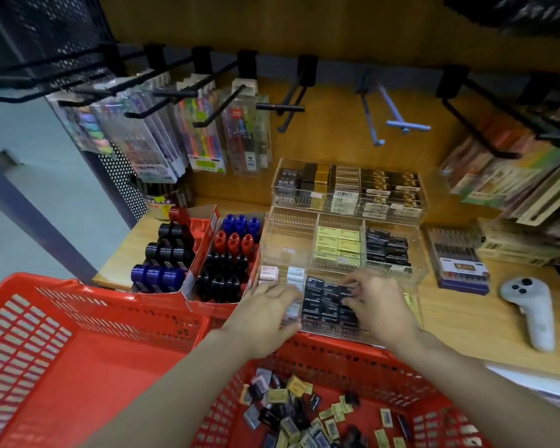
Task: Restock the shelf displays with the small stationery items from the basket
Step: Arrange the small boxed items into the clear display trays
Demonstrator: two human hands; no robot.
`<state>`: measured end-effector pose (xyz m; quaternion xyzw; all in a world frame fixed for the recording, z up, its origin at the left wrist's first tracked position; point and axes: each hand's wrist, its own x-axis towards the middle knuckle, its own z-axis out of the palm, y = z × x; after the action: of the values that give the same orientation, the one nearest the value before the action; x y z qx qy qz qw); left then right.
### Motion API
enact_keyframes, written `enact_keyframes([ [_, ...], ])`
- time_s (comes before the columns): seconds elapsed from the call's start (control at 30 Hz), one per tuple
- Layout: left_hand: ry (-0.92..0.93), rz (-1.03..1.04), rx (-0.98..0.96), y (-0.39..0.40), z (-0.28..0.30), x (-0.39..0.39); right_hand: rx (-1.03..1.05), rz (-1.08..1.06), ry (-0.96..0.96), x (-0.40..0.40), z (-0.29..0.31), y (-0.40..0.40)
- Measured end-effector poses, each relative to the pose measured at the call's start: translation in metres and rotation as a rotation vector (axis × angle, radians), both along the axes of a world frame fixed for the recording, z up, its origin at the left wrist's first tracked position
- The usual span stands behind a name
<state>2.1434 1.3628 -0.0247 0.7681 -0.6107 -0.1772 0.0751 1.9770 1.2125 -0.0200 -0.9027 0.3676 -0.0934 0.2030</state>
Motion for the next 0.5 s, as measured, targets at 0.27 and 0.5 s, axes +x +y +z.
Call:
enact_keyframes([
  [0.27,-0.190,-0.109,0.060,-0.029,0.010,-0.023,-0.108,0.094,0.205,0.019,-0.008,0.008],
  [0.5,-0.303,-0.105,0.134,-0.043,0.005,-0.031,-0.238,0.087,0.303,0.028,-0.022,-0.001],
])
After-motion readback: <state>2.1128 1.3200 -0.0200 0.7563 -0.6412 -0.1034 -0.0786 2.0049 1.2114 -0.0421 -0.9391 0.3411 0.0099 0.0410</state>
